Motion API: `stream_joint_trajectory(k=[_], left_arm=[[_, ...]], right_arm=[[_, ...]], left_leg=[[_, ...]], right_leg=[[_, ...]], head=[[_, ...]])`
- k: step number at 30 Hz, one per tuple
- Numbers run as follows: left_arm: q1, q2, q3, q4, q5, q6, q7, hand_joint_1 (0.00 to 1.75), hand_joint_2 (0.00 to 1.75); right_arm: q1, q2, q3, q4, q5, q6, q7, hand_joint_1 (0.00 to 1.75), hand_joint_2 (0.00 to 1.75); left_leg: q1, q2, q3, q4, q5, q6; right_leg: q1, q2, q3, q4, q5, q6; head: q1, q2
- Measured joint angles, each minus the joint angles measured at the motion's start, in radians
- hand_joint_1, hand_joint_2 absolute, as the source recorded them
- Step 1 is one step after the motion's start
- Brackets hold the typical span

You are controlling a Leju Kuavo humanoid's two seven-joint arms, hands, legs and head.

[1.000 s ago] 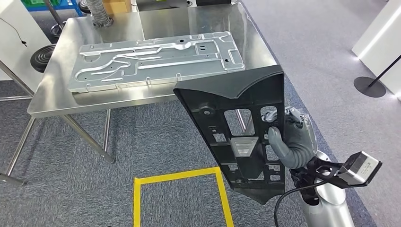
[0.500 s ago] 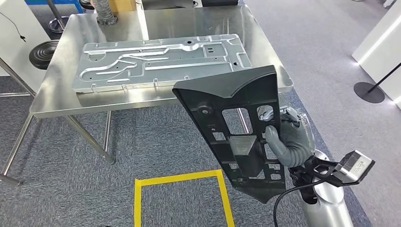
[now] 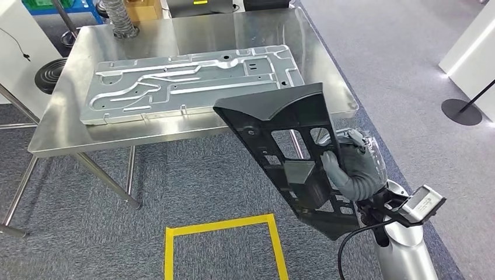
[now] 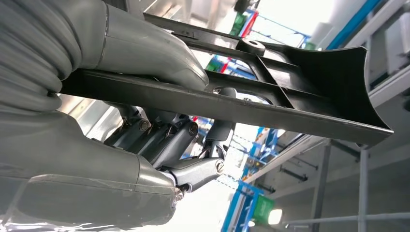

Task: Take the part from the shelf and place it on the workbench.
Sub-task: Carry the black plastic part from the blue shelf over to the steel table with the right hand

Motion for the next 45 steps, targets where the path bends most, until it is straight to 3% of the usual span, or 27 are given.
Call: stream_joint_trajectory(k=[2, 3, 7, 9, 11, 12, 13, 14, 16, 18, 20, 23, 26, 27, 28, 29, 31, 33, 36, 38, 39, 42, 43, 44, 45], left_arm=[[-0.001, 0.0, 0.0, 0.0, -0.001, -0.001, 0.0, 0.0, 1.75], [-0.001, 0.0, 0.0, 0.0, -0.001, -0.001, 0.0, 0.0, 1.75], [0.001, -0.001, 0.001, 0.0, -0.004, -0.003, 0.0, 0.0, 1.75], [-0.001, -0.001, 0.001, 0.0, -0.005, -0.003, 0.0, 0.0, 1.75], [-0.002, -0.001, 0.001, 0.0, -0.007, -0.004, 0.0, 0.0, 1.75], [-0.001, -0.001, 0.001, 0.0, -0.008, -0.004, 0.0, 0.0, 1.75], [-0.001, -0.001, 0.001, 0.0, -0.008, -0.005, 0.0, 0.0, 1.75], [-0.001, -0.001, 0.001, 0.0, -0.009, -0.005, 0.0, 0.0, 1.75], [-0.001, -0.002, 0.001, 0.0, -0.011, -0.006, 0.0, 0.0, 1.75], [-0.003, -0.004, 0.001, 0.0, -0.012, -0.007, 0.0, 0.0, 1.75], [-0.004, -0.006, 0.001, 0.0, -0.015, -0.009, 0.0, 0.0, 1.75], [-0.006, -0.007, 0.001, 0.0, -0.018, -0.011, 0.0, 0.0, 1.75], [-0.006, -0.007, 0.001, 0.0, -0.019, -0.012, 0.0, 0.0, 1.75], [-0.005, -0.007, 0.001, 0.0, -0.02, -0.013, 0.0, 0.0, 1.75], [-0.005, -0.007, 0.001, 0.0, -0.02, -0.013, 0.0, 0.0, 1.75], [-0.005, -0.007, 0.001, 0.0, -0.021, -0.014, 0.0, 0.0, 1.75], [-0.006, -0.006, 0.0, 0.0, -0.021, -0.015, 0.0, 0.0, 1.75], [-0.008, -0.006, 0.0, 0.0, -0.022, -0.016, 0.0, 0.0, 1.75], [-0.01, -0.006, -0.001, 0.0, -0.025, -0.017, 0.0, 0.0, 1.75], [-0.011, -0.006, -0.001, 0.0, -0.025, -0.018, 0.0, 0.0, 1.75], [-0.013, -0.006, -0.001, 0.0, -0.025, -0.018, 0.0, 0.0, 1.75], [-0.015, -0.007, -0.001, 0.0, -0.025, -0.018, -0.001, 0.0, 1.75], [-0.015, -0.007, -0.001, 0.0, -0.025, -0.018, -0.001, 0.0, 1.75], [-0.015, -0.007, -0.001, 0.0, -0.025, -0.018, -0.001, 0.0, 1.75], [-0.015, -0.007, -0.001, 0.0, -0.025, -0.019, -0.002, 0.0, 1.75]], right_arm=[[-0.001, 0.0, 0.0, 0.0, 0.015, -0.01, -0.004, 1.75, 1.75], [-0.001, 0.0, 0.0, -0.001, 0.025, -0.016, -0.007, 1.75, 1.75], [0.001, 0.0, 0.0, -0.004, 0.083, -0.058, -0.028, 1.75, 1.75], [0.002, -0.001, 0.0, -0.008, 0.11, -0.079, -0.036, 1.75, 1.75], [0.008, -0.001, 0.0, -0.01, 0.131, -0.094, -0.039, 1.75, 1.75], [0.011, -0.001, 0.0, -0.01, 0.139, -0.1, -0.04, 1.75, 1.75], [0.014, -0.001, 0.0, -0.01, 0.146, -0.104, -0.04, 1.75, 1.75], [0.015, -0.001, 0.0, -0.011, 0.152, -0.108, -0.04, 1.75, 1.75], [0.016, -0.002, 0.0, -0.014, 0.164, -0.117, -0.042, 1.75, 1.75], [0.016, -0.002, 0.0, -0.019, 0.175, -0.125, -0.044, 1.75, 1.75], [0.018, -0.003, 0.0, -0.023, 0.185, -0.134, -0.046, 1.75, 1.75], [0.025, -0.004, 0.0, -0.033, 0.193, -0.142, -0.049, 1.75, 1.75], [0.031, -0.005, 0.0, -0.037, 0.191, -0.144, -0.049, 1.75, 1.75], [0.033, -0.005, 0.0, -0.037, 0.189, -0.144, -0.049, 1.75, 1.75], [0.036, -0.006, 0.0, -0.037, 0.187, -0.143, -0.049, 1.75, 1.75], [0.038, -0.006, 0.0, -0.037, 0.185, -0.143, -0.049, 1.75, 1.75], [0.039, -0.008, 0.0, -0.037, 0.185, -0.143, -0.048, 1.75, 1.75], [0.037, -0.011, 0.0, -0.037, 0.185, -0.143, -0.047, 1.75, 1.75], [0.032, -0.018, 0.0, -0.037, 0.184, -0.145, -0.039, 1.75, 1.75], [0.026, -0.025, -0.001, -0.036, 0.179, -0.145, -0.035, 1.75, 1.75], [0.022, -0.03, -0.002, -0.035, 0.175, -0.146, -0.033, 1.75, 1.75], [0.013, -0.042, -0.006, -0.021, 0.16, -0.146, -0.027, 1.75, 1.75], [0.011, -0.045, -0.007, -0.014, 0.155, -0.146, -0.023, 1.75, 1.75], [0.007, -0.047, -0.01, -0.008, 0.15, -0.146, -0.019, 1.75, 1.75], [0.001, -0.05, -0.013, -0.002, 0.146, -0.146, -0.016, 1.75, 1.75]], left_leg=[[-0.002, 0.0, 0.051, -0.116, 0.05, 0.006], [-0.004, 0.0, 0.061, -0.141, 0.053, 0.01], [-0.005, -0.002, 0.068, -0.154, 0.048, 0.034], [-0.002, -0.001, 0.074, -0.162, 0.048, 0.044], [-0.004, -0.001, 0.076, -0.162, 0.044, 0.05], [-0.005, -0.001, 0.078, -0.161, 0.041, 0.051], [-0.007, -0.002, 0.082, -0.16, 0.038, 0.052], [-0.008, -0.003, 0.087, -0.16, 0.034, 0.052], [-0.011, -0.004, 0.1, -0.16, 0.025, 0.05], [-0.014, -0.004, 0.105, -0.159, 0.018, 0.044], [-0.013, -0.003, 0.105, -0.161, 0.014, 0.033], [-0.012, -0.001, 0.095, -0.126, -0.011, 0.017], [-0.005, -0.001, 0.008, 0.054, -0.093, 0.002], [-0.002, -0.001, -0.022, 0.105, -0.106, -0.002], [0.0, -0.001, -0.038, 0.124, -0.099, -0.005], [0.003, 0.0, -0.033, 0.101, -0.071, -0.008], [0.006, 0.0, 0.021, -0.028, 0.006, -0.009], [0.005, 0.0, 0.065, -0.127, 0.04, -0.001], [0.001, -0.001, 0.071, -0.144, 0.036, 0.019], [0.003, -0.001, 0.075, -0.151, 0.038, 0.033], [0.004, -0.001, 0.077, -0.154, 0.039, 0.038], [0.001, -0.001, 0.078, -0.154, 0.035, 0.045], [0.0, -0.001, 0.08, -0.154, 0.033, 0.046], [-0.001, -0.002, 0.083, -0.153, 0.031, 0.047], [-0.002, -0.003, 0.088, -0.153, 0.029, 0.046]], right_leg=[[0.003, 0.001, 0.009, 0.003, -0.011, 0.009], [0.005, 0.001, 0.01, 0.004, -0.014, 0.014], [0.002, 0.001, 0.004, 0.018, -0.029, 0.037], [-0.001, -0.001, -0.04, 0.105, -0.073, 0.046], [-0.001, -0.001, -0.121, 0.245, -0.122, 0.05], [-0.001, -0.001, -0.152, 0.29, -0.126, 0.051], [0.0, -0.001, -0.166, 0.298, -0.111, 0.049], [0.0, -0.001, -0.159, 0.265, -0.075, 0.046], [0.004, -0.001, -0.103, 0.127, 0.008, 0.032], [0.012, -0.002, -0.063, 0.029, 0.043, 0.018], [0.017, -0.001, -0.058, 0.01, 0.04, 0.01], [0.008, -0.002, -0.042, -0.007, 0.042, -0.001], [0.005, -0.005, -0.029, -0.012, 0.035, -0.01], [0.005, -0.005, -0.026, -0.011, 0.032, -0.01], [0.004, -0.004, -0.024, -0.009, 0.028, -0.009], [0.003, -0.002, -0.021, -0.006, 0.023, -0.006], [0.0, 0.0, -0.012, 0.002, 0.011, 0.002], [0.003, 0.002, -0.01, 0.011, 0.001, 0.013], [0.003, 0.002, -0.011, 0.011, -0.002, 0.029], [0.0, 0.0, -0.021, 0.036, -0.022, 0.04], [-0.001, 0.0, -0.04, 0.077, -0.044, 0.044], [-0.002, 0.0, -0.147, 0.277, -0.121, 0.051], [-0.002, 0.0, -0.169, 0.309, -0.12, 0.051], [-0.002, 0.0, -0.169, 0.297, -0.097, 0.049], [-0.001, 0.0, -0.149, 0.245, -0.058, 0.045]], head=[[0.0, 0.0], [0.0, 0.0], [0.0, 0.0], [0.0, 0.0], [0.0, 0.0], [0.0, 0.0], [0.0, 0.0], [0.0, 0.0], [0.0, 0.0], [0.0, 0.0], [0.0, 0.0], [0.0, 0.0], [0.0, 0.0], [0.0, 0.0], [0.0, 0.0], [0.0, 0.0], [0.0, 0.0], [0.0, 0.0], [0.0, 0.0], [0.0, 0.0], [0.0, 0.0], [0.0, 0.0], [0.0, 0.0], [0.0, 0.0], [0.0, 0.0]])
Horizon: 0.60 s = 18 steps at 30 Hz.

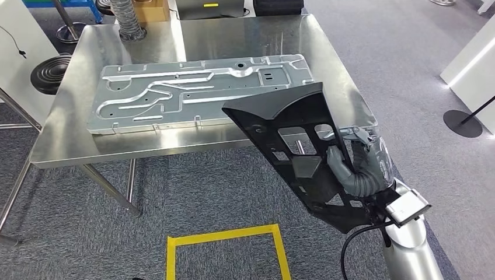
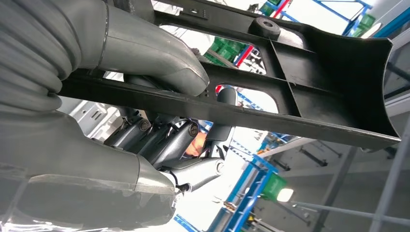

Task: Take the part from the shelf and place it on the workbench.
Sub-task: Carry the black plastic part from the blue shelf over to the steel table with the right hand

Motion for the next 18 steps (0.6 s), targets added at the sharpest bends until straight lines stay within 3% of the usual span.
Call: stream_joint_trajectory(k=[1, 3, 5, 8, 10, 12, 13, 14, 15, 16, 18], left_arm=[[0.0, 0.0, 0.0, 0.0, -0.001, 0.0, 0.0, 0.0, 1.75], [-0.002, -0.001, 0.0, 0.0, -0.002, -0.002, -0.001, 0.0, 1.75], [-0.003, -0.003, 0.0, 0.0, -0.003, -0.003, -0.001, 0.0, 1.75], [-0.006, -0.004, -0.001, 0.0, -0.004, -0.004, -0.001, 0.0, 1.75], [-0.007, -0.004, -0.001, 0.0, -0.003, -0.003, -0.001, 0.0, 1.75], [-0.007, -0.004, -0.001, 0.0, -0.003, -0.003, -0.001, 0.0, 1.75], [-0.006, -0.004, -0.001, 0.0, -0.003, -0.003, -0.001, 0.0, 1.75], [-0.005, -0.004, -0.001, 0.0, -0.003, -0.002, -0.001, 0.0, 1.75], [-0.005, -0.003, -0.001, 0.0, -0.003, -0.002, -0.001, 0.0, 1.75], [-0.006, -0.003, -0.001, 0.0, -0.003, -0.002, 0.0, 0.0, 1.75], [-0.007, -0.003, -0.001, 0.0, -0.003, -0.002, 0.0, 0.0, 1.75]], right_arm=[[-0.007, -0.002, -0.003, 0.005, -0.004, 0.0, 0.003, 1.75, 1.75], [-0.022, -0.007, -0.009, 0.015, -0.012, 0.0, 0.008, 1.75, 1.75], [-0.035, -0.011, -0.016, 0.029, -0.017, 0.0, 0.013, 1.75, 1.75], [-0.052, -0.016, -0.03, 0.052, -0.024, 0.0, 0.018, 1.75, 1.75], [-0.072, -0.017, -0.036, 0.074, -0.027, 0.003, 0.019, 1.75, 1.75], [-0.088, -0.017, -0.039, 0.098, -0.029, 0.008, 0.02, 1.75, 1.75], [-0.096, -0.017, -0.04, 0.11, -0.029, 0.01, 0.021, 1.75, 1.75], [-0.105, -0.016, -0.04, 0.124, -0.029, 0.012, 0.022, 1.75, 1.75], [-0.116, -0.017, -0.042, 0.138, -0.03, 0.012, 0.024, 1.75, 1.75], [-0.126, -0.017, -0.044, 0.151, -0.031, 0.013, 0.026, 1.75, 1.75], [-0.143, -0.018, -0.05, 0.173, -0.033, 0.014, 0.029, 1.75, 1.75]], left_leg=[[-0.001, -0.001, 0.005, 0.0, -0.003, -0.001], [-0.004, -0.002, 0.009, 0.001, -0.009, -0.007], [-0.006, -0.001, 0.009, 0.0, -0.012, -0.016], [-0.006, 0.001, 0.009, 0.011, -0.026, -0.031], [-0.005, 0.001, -0.026, 0.092, -0.069, -0.039], [-0.002, 0.002, -0.092, 0.218, -0.117, -0.045], [0.0, 0.002, -0.117, 0.258, -0.121, -0.049], [0.001, 0.002, -0.126, 0.262, -0.106, -0.051], [0.003, 0.002, -0.117, 0.228, -0.073, -0.052], [0.004, 0.003, -0.093, 0.165, -0.031, -0.052], [0.003, 0.003, -0.045, 0.054, 0.015, -0.044]], right_leg=[[0.001, 0.0, 0.031, -0.075, 0.044, -0.006], [0.008, -0.001, 0.084, -0.193, 0.091, -0.019], [0.015, -0.001, 0.096, -0.226, 0.089, -0.027], [0.008, -0.001, 0.106, -0.241, 0.09, -0.039], [0.003, -0.003, 0.117, -0.249, 0.09, -0.047], [0.004, -0.003, 0.121, -0.248, 0.086, -0.052], [0.005, -0.003, 0.122, -0.246, 0.083, -0.053], [0.005, -0.002, 0.123, -0.244, 0.08, -0.052], [0.004, -0.002, 0.125, -0.241, 0.076, -0.05], [0.004, -0.001, 0.128, -0.237, 0.071, -0.047], [0.005, 0.0, 0.13, -0.228, 0.062, -0.038]], head=[[0.0, 0.0], [0.0, 0.0], [0.0, 0.0], [0.0, 0.0], [0.0, 0.0], [0.0, 0.0], [0.0, 0.0], [0.0, 0.0], [0.0, 0.0], [0.0, 0.0], [0.0, 0.0]])
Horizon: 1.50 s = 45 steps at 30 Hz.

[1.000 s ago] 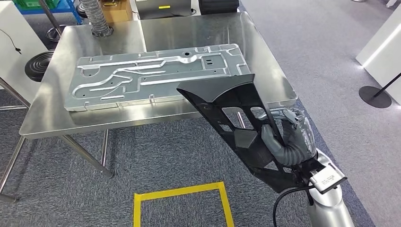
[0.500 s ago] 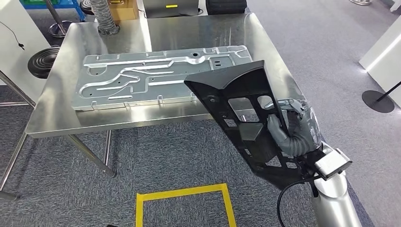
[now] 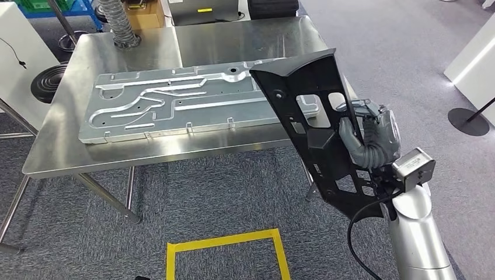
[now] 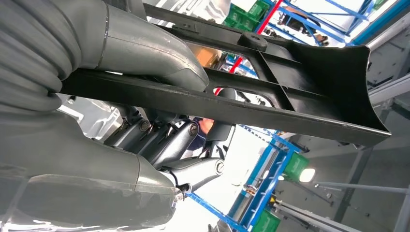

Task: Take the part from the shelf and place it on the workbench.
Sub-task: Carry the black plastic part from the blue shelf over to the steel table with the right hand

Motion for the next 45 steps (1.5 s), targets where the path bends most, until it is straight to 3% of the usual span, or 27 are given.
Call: stream_joint_trajectory(k=[1, 4, 6, 9, 10, 11, 12, 14, 16, 18, 21, 23, 25, 26, 27, 29, 31, 32, 36, 38, 40, 41, 42, 43, 45], left_arm=[[0.0, 0.0, 0.0, 0.0, 0.0, 0.0, 0.0, 0.0, 1.75], [0.001, -0.001, 0.0, 0.0, 0.0, 0.0, 0.002, 0.0, 1.75], [0.0, -0.002, 0.0, 0.0, 0.0, 0.0, 0.002, 0.0, 1.75], [-0.002, -0.004, 0.0, 0.0, 0.0, 0.0, 0.002, 0.0, 1.75], [-0.001, -0.004, 0.0, 0.0, 0.0, 0.0, 0.002, 0.0, 1.75], [0.0, -0.005, 0.0, 0.0, -0.001, 0.0, 0.002, 0.0, 1.75], [0.0, -0.006, 0.0, 0.0, -0.001, 0.0, 0.002, 0.0, 1.75], [0.0, -0.007, 0.0, 0.0, -0.003, -0.001, 0.002, 0.0, 1.75], [-0.001, -0.007, 0.0, 0.0, -0.003, -0.001, 0.002, 0.0, 1.75], [-0.002, -0.008, 0.0, 0.0, -0.004, -0.002, 0.002, 0.0, 1.75], [-0.004, -0.009, -0.001, 0.0, -0.005, -0.002, 0.002, 0.0, 1.75], [-0.005, -0.009, -0.001, 0.0, -0.007, -0.002, 0.002, 0.0, 1.75], [-0.004, -0.009, -0.001, 0.0, -0.009, -0.003, 0.002, 0.0, 1.75], [-0.004, -0.009, -0.001, 0.0, -0.01, -0.003, 0.003, 0.0, 1.75], [-0.004, -0.009, -0.002, 0.0, -0.011, -0.004, 0.003, 0.0, 1.75], [-0.004, -0.009, -0.002, 0.0, -0.011, -0.005, 0.005, 0.0, 1.75], [-0.005, -0.008, -0.002, 0.0, -0.011, -0.005, 0.007, 0.0, 1.75], [-0.005, -0.007, -0.002, 0.0, -0.01, -0.005, 0.008, 0.0, 1.75], [-0.004, -0.007, -0.002, 0.0, -0.006, -0.003, 0.007, 0.0, 1.75], [-0.006, -0.008, -0.001, 0.0, -0.004, -0.002, 0.006, 0.0, 1.75], [-0.005, -0.008, -0.001, 0.0, -0.003, -0.002, 0.005, 0.0, 1.75], [-0.005, -0.008, -0.001, 0.0, -0.003, -0.002, 0.005, 0.0, 1.75], [-0.004, -0.008, -0.001, 0.0, -0.003, -0.002, 0.005, 0.0, 1.75], [-0.004, -0.008, -0.001, 0.0, -0.003, -0.002, 0.005, 0.0, 1.75], [-0.004, -0.009, -0.001, 0.0, -0.003, -0.002, 0.004, 0.0, 1.75]], right_arm=[[-0.008, -0.001, -0.003, 0.01, -0.001, 0.001, 0.001, 1.75, 1.75], [-0.025, -0.006, -0.011, 0.036, -0.002, 0.003, 0.003, 1.75, 1.75], [-0.034, -0.013, -0.015, 0.048, -0.003, 0.003, 0.003, 1.75, 1.75], [-0.039, -0.02, -0.023, 0.066, -0.004, 0.005, 0.002, 1.75, 1.75], [-0.038, -0.022, -0.024, 0.073, -0.004, 0.007, 0.001, 1.75, 1.75], [-0.036, -0.023, -0.025, 0.079, -0.004, 0.009, -0.001, 1.75, 1.75], [-0.035, -0.025, -0.026, 0.084, -0.004, 0.011, -0.002, 1.75, 1.75], [-0.034, -0.03, -0.03, 0.089, -0.004, 0.014, -0.005, 1.75, 1.75], [-0.034, -0.035, -0.034, 0.093, -0.004, 0.014, -0.008, 1.75, 1.75], [-0.034, -0.038, -0.037, 0.096, -0.005, 0.014, -0.009, 1.75, 1.75], [-0.033, -0.042, -0.039, 0.098, -0.005, 0.014, -0.009, 1.75, 1.75], [-0.034, -0.042, -0.04, 0.098, -0.005, 0.014, -0.009, 1.75, 1.75], [-0.034, -0.043, -0.04, 0.1, -0.006, 0.014, -0.009, 1.75, 1.75], [-0.033, -0.043, -0.041, 0.102, -0.006, 0.014, -0.009, 1.75, 1.75], [-0.032, -0.044, -0.042, 0.103, -0.007, 0.014, -0.009, 1.75, 1.75], [-0.031, -0.047, -0.045, 0.105, -0.009, 0.015, -0.01, 1.75, 1.75], [-0.03, -0.051, -0.049, 0.106, -0.012, 0.016, -0.011, 1.75, 1.75], [-0.03, -0.053, -0.05, 0.107, -0.014, 0.017, -0.012, 1.75, 1.75], [-0.034, -0.06, -0.052, 0.109, -0.015, 0.018, -0.013, 1.75, 1.75], [-0.04, -0.064, -0.052, 0.112, -0.015, 0.018, -0.014, 1.75, 1.75], [-0.044, -0.067, -0.052, 0.117, -0.016, 0.019, -0.014, 1.75, 1.75], [-0.043, -0.067, -0.052, 0.121, -0.016, 0.02, -0.014, 1.75, 1.75], [-0.043, -0.068, -0.052, 0.124, -0.016, 0.021, -0.014, 1.75, 1.75], [-0.043, -0.069, -0.052, 0.126, -0.016, 0.021, -0.014, 1.75, 1.75], [-0.044, -0.073, -0.052, 0.129, -0.017, 0.022, -0.014, 1.75, 1.75]], left_leg=[[-0.001, 0.0, 0.012, -0.028, 0.004, 0.005], [-0.003, -0.003, 0.014, -0.04, 0.0, 0.022], [0.001, -0.003, 0.018, -0.047, 0.003, 0.033], [0.001, -0.002, 0.02, -0.05, 0.002, 0.042], [0.0, -0.002, 0.021, -0.05, 0.001, 0.043], [0.0, -0.002, 0.022, -0.05, 0.0, 0.043], [0.0, -0.003, 0.023, -0.049, -0.002, 0.043], [0.0, -0.004, 0.03, -0.049, -0.006, 0.04], [-0.003, -0.005, 0.034, -0.049, -0.011, 0.032], [-0.005, -0.005, 0.035, -0.052, -0.013, 0.022], [-0.005, -0.002, 0.032, -0.032, -0.031, 0.006], [-0.004, -0.001, -0.007, 0.059, -0.081, -0.002], [-0.003, -0.001, -0.075, 0.194, -0.135, -0.005], [-0.003, -0.001, -0.096, 0.23, -0.14, -0.006], [-0.003, -0.001, -0.101, 0.232, -0.126, -0.005], [-0.003, -0.001, -0.049, 0.117, -0.052, 0.002], [-0.006, -0.001, 0.01, -0.01, -0.003, 0.012], [-0.007, -0.001, 0.025, -0.041, 0.003, 0.016], [-0.007, -0.002, 0.033, -0.064, 0.004, 0.034], [-0.003, -0.001, 0.038, -0.071, 0.007, 0.042], [-0.003, -0.001, 0.039, -0.071, 0.005, 0.044], [-0.003, -0.001, 0.04, -0.07, 0.003, 0.045], [-0.003, -0.002, 0.041, -0.07, 0.002, 0.045], [-0.003, -0.003, 0.044, -0.069, -0.001, 0.043], [-0.004, -0.004, 0.052, -0.067, -0.008, 0.038]], right_leg=[[0.001, 0.0, -0.001, 0.003, -0.002, 0.005], [0.002, -0.001, -0.005, 0.004, -0.004, 0.02], [-0.001, -0.002, -0.02, 0.038, -0.027, 0.03], [-0.005, -0.002, -0.114, 0.218, -0.106, 0.043], [-0.005, -0.002, -0.145, 0.271, -0.118, 0.045], [-0.006, -0.002, -0.162, 0.291, -0.112, 0.046], [-0.006, -0.002, -0.16, 0.272, -0.087, 0.045], [-0.006, -0.003, -0.105, 0.141, -0.01, 0.04], [0.0, -0.002, -0.055, 0.029, 0.031, 0.031], [0.005, 0.0, -0.044, 0.003, 0.032, 0.021], [-0.001, 0.001, -0.035, -0.006, 0.033, 0.004], [-0.004, -0.001, -0.029, -0.011, 0.032, -0.006], [-0.002, -0.002, -0.026, -0.01, 0.029, -0.011], [-0.002, -0.002, -0.025, -0.01, 0.028, -0.012], [-0.001, -0.001, -0.023, -0.01, 0.026, -0.011], [-0.001, 0.0, -0.014, -0.01, 0.021, -0.008], [0.003, 0.002, -0.009, -0.007, 0.015, -0.001], [0.005, 0.003, -0.01, -0.006, 0.014, 0.004], [0.001, 0.002, -0.016, 0.009, 0.001, 0.027], [-0.003, 0.001, -0.056, 0.095, -0.047, 0.037], [-0.006, 0.0, -0.127, 0.232, -0.102, 0.045], [-0.007, 0.0, -0.153, 0.276, -0.11, 0.047], [-0.008, 0.0, -0.161, 0.282, -0.097, 0.049], [-0.01, 0.0, -0.147, 0.244, -0.066, 0.049], [-0.012, -0.002, -0.08, 0.1, 0.008, 0.045]], head=[[0.0, 0.0], [0.0, 0.0], [0.0, 0.0], [0.0, 0.0], [0.0, 0.0], [0.0, 0.0], [0.0, 0.0], [0.0, 0.0], [0.0, 0.0], [0.0, 0.0], [0.0, 0.0], [0.0, 0.0], [0.0, 0.0], [0.0, 0.0], [0.0, 0.0], [0.0, 0.0], [0.0, 0.0], [0.0, 0.0], [0.0, 0.0], [0.0, 0.0], [0.0, 0.0], [0.0, 0.0], [0.0, 0.0], [0.0, 0.0], [0.0, 0.0]])
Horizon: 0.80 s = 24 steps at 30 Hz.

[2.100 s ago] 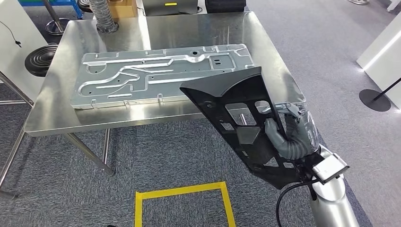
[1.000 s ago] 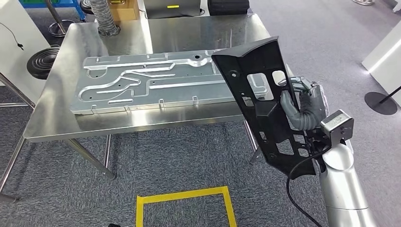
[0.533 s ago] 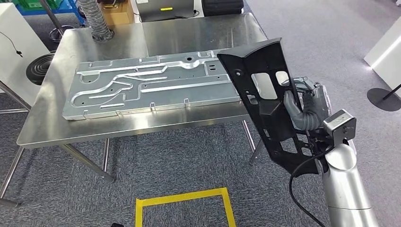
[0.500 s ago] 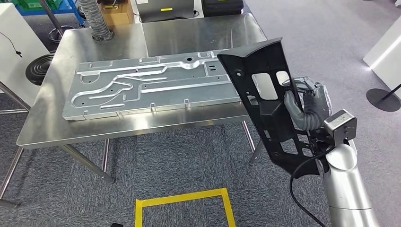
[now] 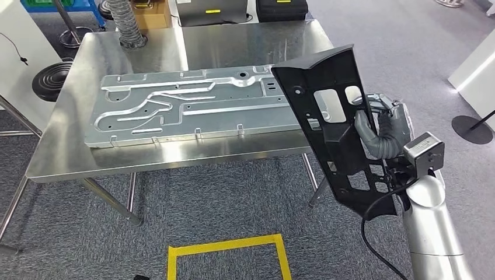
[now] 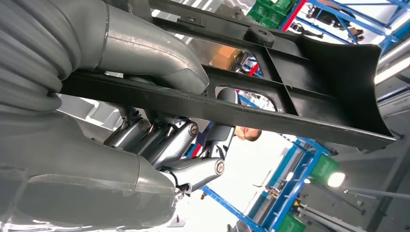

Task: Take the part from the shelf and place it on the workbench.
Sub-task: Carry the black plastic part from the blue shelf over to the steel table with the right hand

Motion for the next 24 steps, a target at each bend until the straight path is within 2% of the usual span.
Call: stream_joint_trajectory(k=[1, 2, 4, 6, 8, 10, 11, 12, 13, 15, 16, 17, 18, 21, 23, 24], left_arm=[[0.0, 0.0, 0.0, 0.0, 0.0, 0.0, -0.001, 0.0, 1.75], [0.0, 0.0, 0.0, 0.0, 0.0, 0.0, -0.001, 0.0, 1.75], [0.0, 0.0, 0.0, 0.0, 0.0, 0.0, -0.001, 0.0, 1.75], [-0.001, -0.001, 0.0, 0.0, -0.001, 0.0, -0.001, 0.0, 1.75], [-0.003, -0.001, 0.0, 0.0, -0.002, 0.001, -0.001, 0.0, 1.75], [-0.003, -0.001, 0.0, 0.0, -0.003, 0.0, -0.001, 0.0, 1.75], [-0.002, -0.001, 0.0, 0.0, -0.004, 0.0, -0.001, 0.0, 1.75], [-0.002, -0.001, 0.0, 0.0, -0.005, 0.0, -0.001, 0.0, 1.75], [-0.002, -0.001, 0.0, 0.0, -0.005, 0.0, -0.001, 0.0, 1.75], [-0.002, -0.001, 0.0, 0.0, -0.006, 0.0, -0.001, 0.0, 1.75], [-0.003, 0.0, 0.0, 0.0, -0.006, 0.0, -0.001, 0.0, 1.75], [-0.004, 0.0, 0.0, 0.0, -0.006, -0.001, -0.001, 0.0, 1.75], [-0.005, 0.0, 0.0, 0.0, -0.006, -0.001, -0.001, 0.0, 1.75], [-0.005, -0.001, 0.0, 0.0, -0.006, -0.002, -0.001, 0.0, 1.75], [-0.007, -0.002, -0.001, 0.0, -0.006, -0.002, -0.001, 0.0, 1.75], [-0.008, -0.002, -0.001, 0.0, -0.006, -0.002, -0.001, 0.0, 1.75]], right_arm=[[-0.001, -0.002, 0.0, 0.001, -0.001, 0.001, 0.0, 1.75, 1.75], [-0.001, -0.003, 0.0, 0.003, -0.001, 0.002, -0.001, 1.75, 1.75], [-0.001, -0.005, 0.0, 0.006, -0.001, 0.006, -0.002, 1.75, 1.75], [0.0, -0.008, 0.0, 0.007, -0.001, 0.008, -0.004, 1.75, 1.75], [-0.001, -0.01, 0.0, 0.008, -0.001, 0.008, -0.005, 1.75, 1.75], [0.0, -0.011, 0.0, 0.01, -0.001, 0.008, -0.005, 1.75, 1.75], [0.0, -0.011, 0.001, 0.012, -0.001, 0.009, -0.005, 1.75, 1.75], [0.001, -0.011, 0.001, 0.013, -0.001, 0.009, -0.005, 1.75, 1.75], [0.001, -0.011, 0.001, 0.014, -0.001, 0.009, -0.005, 1.75, 1.75], [0.002, -0.011, 0.001, 0.014, -0.001, 0.009, -0.006, 1.75, 1.75], [0.002, -0.011, 0.001, 0.014, -0.002, 0.009, -0.006, 1.75, 1.75], [0.002, -0.011, 0.001, 0.014, -0.002, 0.009, -0.006, 1.75, 1.75], [0.003, -0.011, 0.001, 0.014, -0.002, 0.009, -0.007, 1.75, 1.75], [0.006, -0.013, 0.0, 0.013, -0.003, 0.009, -0.007, 1.75, 1.75], [0.005, -0.017, -0.001, 0.012, -0.004, 0.008, -0.008, 1.75, 1.75], [0.005, -0.019, -0.002, 0.012, -0.004, 0.008, -0.009, 1.75, 1.75]], left_leg=[[-0.002, -0.001, 0.001, 0.002, -0.003, -0.004], [-0.003, -0.001, 0.001, 0.003, -0.006, -0.008], [-0.005, -0.001, 0.001, 0.002, -0.008, -0.018], [-0.005, 0.001, 0.0, 0.009, -0.017, -0.03], [-0.005, 0.003, -0.031, 0.082, -0.06, -0.038], [-0.004, 0.003, -0.097, 0.221, -0.122, -0.041], [-0.004, 0.003, -0.128, 0.278, -0.139, -0.041], [-0.004, 0.003, -0.144, 0.303, -0.137, -0.041], [-0.004, 0.003, -0.14, 0.287, -0.114, -0.039], [-0.005, 0.003, -0.085, 0.156, -0.035, -0.029], [-0.007, 0.003, -0.053, 0.087, -0.007, -0.023], [-0.008, 0.003, -0.031, 0.039, 0.007, -0.018], [-0.01, 0.003, -0.021, 0.017, 0.008, -0.015], [-0.008, 0.003, -0.014, 0.003, 0.008, -0.003], [-0.003, 0.004, -0.007, -0.007, 0.012, 0.007], [-0.003, 0.004, -0.006, -0.008, 0.012, 0.01]], right_leg=[[0.002, 0.0, 0.027, -0.059, 0.021, -0.005], [0.004, 0.0, 0.041, -0.092, 0.029, -0.01], [0.01, 0.002, 0.042, -0.102, 0.024, -0.022], [0.006, 0.002, 0.045, -0.106, 0.024, -0.034], [0.002, 0.0, 0.052, -0.111, 0.023, -0.046], [0.005, 0.0, 0.054, -0.111, 0.019, -0.053], [0.007, 0.0, 0.055, -0.11, 0.018, -0.055], [0.009, 0.0, 0.057, -0.11, 0.016, -0.056], [0.01, 0.001, 0.06, -0.109, 0.014, -0.056], [0.012, 0.003, 0.069, -0.109, 0.009, -0.053], [0.015, 0.003, 0.073, -0.108, 0.006, -0.05], [0.016, 0.004, 0.074, -0.107, 0.004, -0.046], [0.017, 0.004, 0.073, -0.106, 0.003, -0.042], [0.017, 0.003, 0.071, -0.103, -0.003, -0.025], [0.014, 0.002, 0.046, -0.045, -0.038, -0.014], [0.012, 0.002, 0.017, 0.015, -0.067, -0.009]], head=[[0.0, 0.0], [0.0, 0.0], [0.0, 0.0], [0.0, 0.0], [0.0, 0.0], [0.0, 0.0], [0.0, 0.0], [0.0, 0.0], [0.0, 0.0], [0.0, 0.0], [0.0, 0.0], [0.0, 0.0], [0.0, 0.0], [0.0, 0.0], [0.0, 0.0], [0.0, 0.0]])
